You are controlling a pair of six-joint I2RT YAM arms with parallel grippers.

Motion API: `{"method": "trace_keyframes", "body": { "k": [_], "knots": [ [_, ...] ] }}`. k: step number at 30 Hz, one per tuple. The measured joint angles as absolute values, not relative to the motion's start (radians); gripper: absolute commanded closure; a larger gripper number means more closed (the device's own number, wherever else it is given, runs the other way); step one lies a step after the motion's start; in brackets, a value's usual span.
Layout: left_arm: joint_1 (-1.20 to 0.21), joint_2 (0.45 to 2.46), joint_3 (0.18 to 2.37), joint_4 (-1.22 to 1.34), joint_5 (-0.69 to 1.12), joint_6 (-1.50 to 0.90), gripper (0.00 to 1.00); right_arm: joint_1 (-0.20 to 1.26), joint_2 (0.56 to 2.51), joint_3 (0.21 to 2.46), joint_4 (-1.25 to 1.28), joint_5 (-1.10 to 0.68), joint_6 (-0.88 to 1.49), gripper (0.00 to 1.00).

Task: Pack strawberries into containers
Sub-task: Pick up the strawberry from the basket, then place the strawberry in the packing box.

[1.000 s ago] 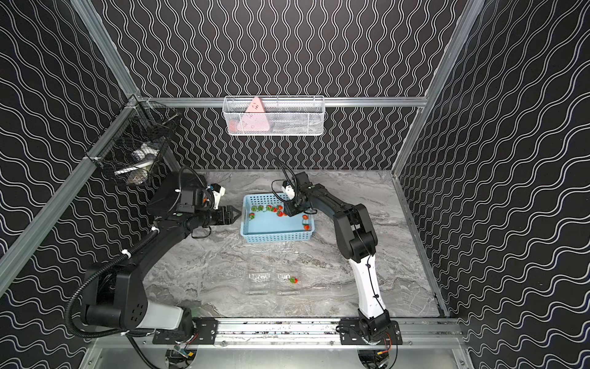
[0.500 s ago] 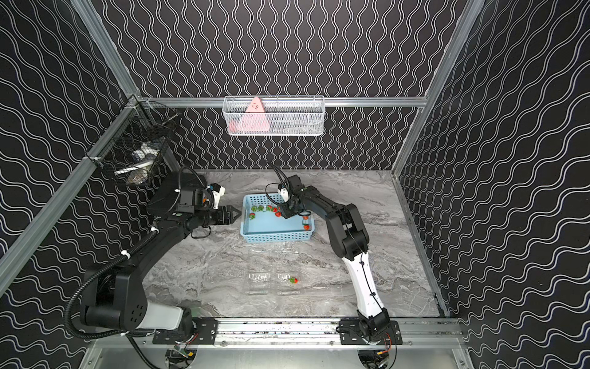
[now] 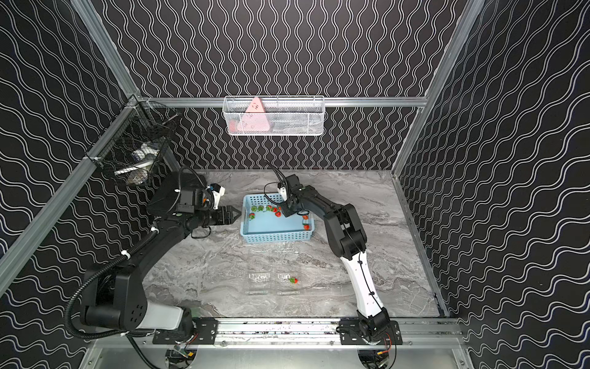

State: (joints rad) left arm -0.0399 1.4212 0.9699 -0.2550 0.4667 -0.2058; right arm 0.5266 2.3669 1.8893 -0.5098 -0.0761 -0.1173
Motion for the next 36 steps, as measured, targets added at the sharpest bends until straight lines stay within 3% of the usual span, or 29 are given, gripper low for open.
{"method": "trace_keyframes", "body": {
  "k": [8, 16, 25, 36],
  "knots": [
    [-0.04, 1.42, 0.97, -0.255, 0.467, -0.206, 0.27, 0.534, 2.378, 1.898, -0.495, -0.046, -0.125, 0.73],
    [-0.04, 1.42, 0.97, -0.255, 0.467, -0.206, 0.27, 0.536, 2.277, 1.839, -0.535, -0.043, -0.124, 0.77],
    [-0.04, 1.414, 0.97, -0.255, 0.467, -0.206, 0.27, 0.561, 1.992, 1.701, -0.558, -0.04, -0.112, 0.77],
    [-0.04, 1.407, 0.97, -0.256, 0.467, -0.206, 0.27, 0.813, 1.512, 1.18, -0.626, -0.106, 0.086, 0.75]
  ]
}}
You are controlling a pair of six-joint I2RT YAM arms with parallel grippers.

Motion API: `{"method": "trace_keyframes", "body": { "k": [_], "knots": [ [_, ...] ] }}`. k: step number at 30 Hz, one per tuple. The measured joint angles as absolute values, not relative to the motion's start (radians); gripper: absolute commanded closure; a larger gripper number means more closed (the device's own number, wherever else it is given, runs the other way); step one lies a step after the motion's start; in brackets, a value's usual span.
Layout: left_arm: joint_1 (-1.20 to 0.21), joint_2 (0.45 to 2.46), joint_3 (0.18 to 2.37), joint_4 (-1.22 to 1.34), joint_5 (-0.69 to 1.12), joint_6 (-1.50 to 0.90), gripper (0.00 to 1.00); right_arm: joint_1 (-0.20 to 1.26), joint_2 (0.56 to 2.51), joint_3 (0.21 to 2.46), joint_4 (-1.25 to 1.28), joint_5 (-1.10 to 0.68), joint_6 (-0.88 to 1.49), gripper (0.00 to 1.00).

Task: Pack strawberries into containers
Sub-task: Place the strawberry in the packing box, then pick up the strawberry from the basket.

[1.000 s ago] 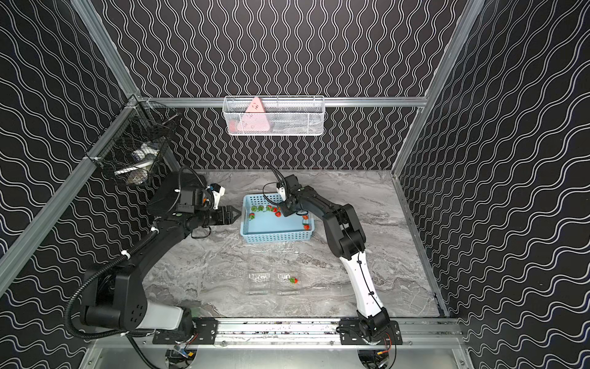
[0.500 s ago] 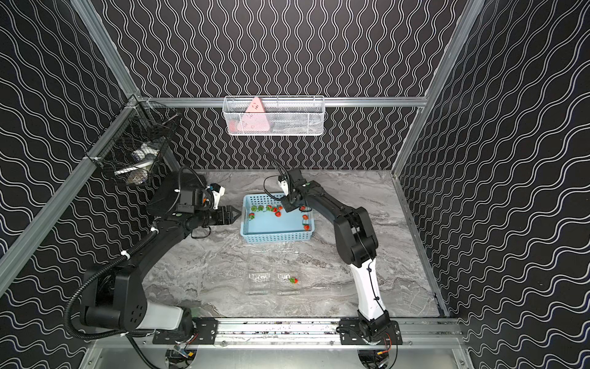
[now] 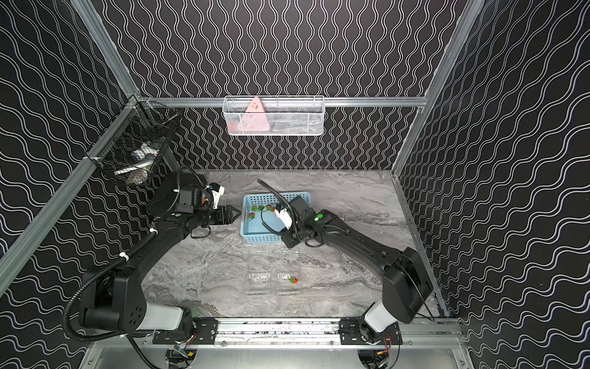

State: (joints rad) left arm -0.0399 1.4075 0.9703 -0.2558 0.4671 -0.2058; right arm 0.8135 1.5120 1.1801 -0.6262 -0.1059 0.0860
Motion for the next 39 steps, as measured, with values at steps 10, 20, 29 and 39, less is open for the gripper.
{"method": "trace_keyframes", "body": {
  "k": [10, 20, 29, 39],
  "knots": [
    [-0.04, 1.382, 0.97, -0.256, 0.466, -0.206, 0.27, 0.981, 1.43, 0.942, -0.654, -0.134, 0.256, 0.71],
    [-0.044, 1.375, 0.968, -0.263, 0.463, -0.206, 0.27, 1.006, 1.453, 0.961, -0.676, -0.086, 0.284, 0.48],
    [-0.044, 1.379, 0.968, -0.263, 0.464, -0.206, 0.27, 0.833, 1.539, 1.197, -0.664, -0.054, 0.17, 0.47],
    [-0.047, 1.396, 0.968, -0.263, 0.466, -0.206, 0.27, 0.627, 2.01, 1.591, -0.54, -0.107, -0.01, 0.47]
  ]
}}
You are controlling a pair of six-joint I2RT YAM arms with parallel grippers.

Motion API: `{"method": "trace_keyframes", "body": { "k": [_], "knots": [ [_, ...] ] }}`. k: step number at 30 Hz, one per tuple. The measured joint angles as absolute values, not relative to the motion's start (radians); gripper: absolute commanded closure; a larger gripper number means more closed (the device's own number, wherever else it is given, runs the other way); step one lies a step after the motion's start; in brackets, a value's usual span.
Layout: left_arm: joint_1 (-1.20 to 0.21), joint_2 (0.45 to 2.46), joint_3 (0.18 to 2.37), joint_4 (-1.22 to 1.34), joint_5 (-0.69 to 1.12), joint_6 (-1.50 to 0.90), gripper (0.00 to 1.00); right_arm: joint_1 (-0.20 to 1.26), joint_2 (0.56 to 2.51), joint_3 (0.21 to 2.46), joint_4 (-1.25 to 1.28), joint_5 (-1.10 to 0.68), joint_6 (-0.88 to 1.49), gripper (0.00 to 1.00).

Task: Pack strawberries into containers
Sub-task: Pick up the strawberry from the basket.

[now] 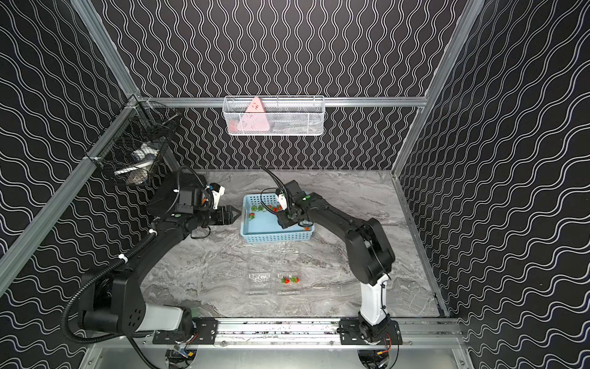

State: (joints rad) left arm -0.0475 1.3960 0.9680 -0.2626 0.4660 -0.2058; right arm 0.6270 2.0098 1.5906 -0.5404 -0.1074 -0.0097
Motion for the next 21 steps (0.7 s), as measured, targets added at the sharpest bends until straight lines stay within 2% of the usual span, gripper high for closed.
{"method": "trace_keyframes", "body": {
  "k": [8, 21],
  "knots": [
    [-0.048, 1.414, 0.968, -0.263, 0.466, -0.206, 0.27, 0.6, 2.249, 1.791, -0.534, -0.114, -0.083, 0.48],
    [-0.048, 1.432, 0.974, -0.263, 0.466, -0.205, 0.27, 0.593, 2.389, 1.931, -0.534, -0.11, -0.135, 0.51]
  ]
}}
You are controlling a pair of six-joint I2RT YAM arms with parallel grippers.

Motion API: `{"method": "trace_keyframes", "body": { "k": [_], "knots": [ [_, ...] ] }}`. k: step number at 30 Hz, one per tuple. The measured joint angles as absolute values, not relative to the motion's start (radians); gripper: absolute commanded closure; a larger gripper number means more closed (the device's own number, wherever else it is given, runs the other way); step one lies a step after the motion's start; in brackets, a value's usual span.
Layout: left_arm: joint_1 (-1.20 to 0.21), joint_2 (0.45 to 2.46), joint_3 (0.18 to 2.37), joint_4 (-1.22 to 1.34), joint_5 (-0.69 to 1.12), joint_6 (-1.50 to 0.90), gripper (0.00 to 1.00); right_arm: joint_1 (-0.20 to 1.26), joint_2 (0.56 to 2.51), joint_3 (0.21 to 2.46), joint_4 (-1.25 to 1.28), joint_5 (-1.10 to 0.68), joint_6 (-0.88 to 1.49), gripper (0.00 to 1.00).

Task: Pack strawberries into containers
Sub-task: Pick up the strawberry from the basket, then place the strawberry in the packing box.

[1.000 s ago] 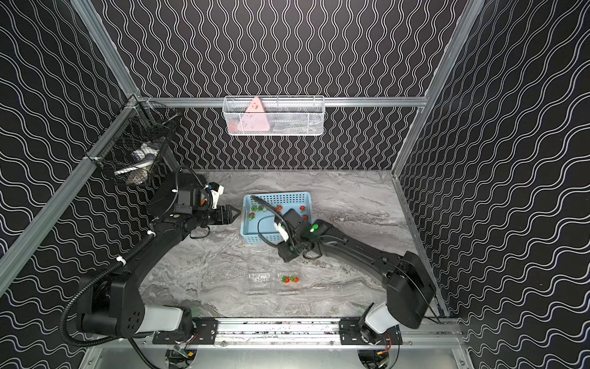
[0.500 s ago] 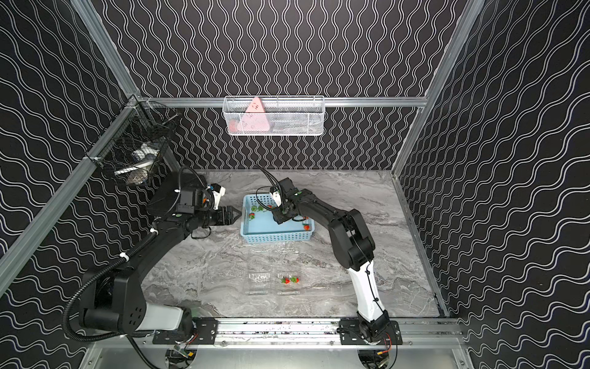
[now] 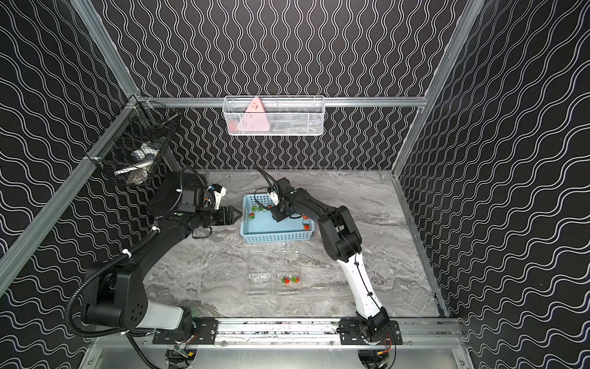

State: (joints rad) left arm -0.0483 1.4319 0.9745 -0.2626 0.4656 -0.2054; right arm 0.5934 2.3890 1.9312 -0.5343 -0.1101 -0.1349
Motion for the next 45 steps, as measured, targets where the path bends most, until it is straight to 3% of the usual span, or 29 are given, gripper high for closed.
{"method": "trace_keyframes", "body": {
  "k": [10, 24, 34, 45],
  "knots": [
    [-0.048, 1.432, 0.98, -0.263, 0.465, -0.205, 0.27, 0.593, 2.378, 1.92, -0.516, -0.074, -0.162, 0.76],
    [-0.048, 1.411, 0.98, -0.263, 0.466, -0.205, 0.27, 0.606, 2.017, 1.75, -0.553, -0.046, -0.138, 0.77],
    [-0.048, 1.397, 0.98, -0.262, 0.471, -0.206, 0.27, 0.787, 1.552, 1.33, -0.64, -0.065, 0.001, 0.76],
    [-0.048, 1.394, 0.979, -0.262, 0.474, -0.207, 0.27, 0.947, 1.399, 1.007, -0.736, -0.118, 0.227, 0.74]
  ]
}}
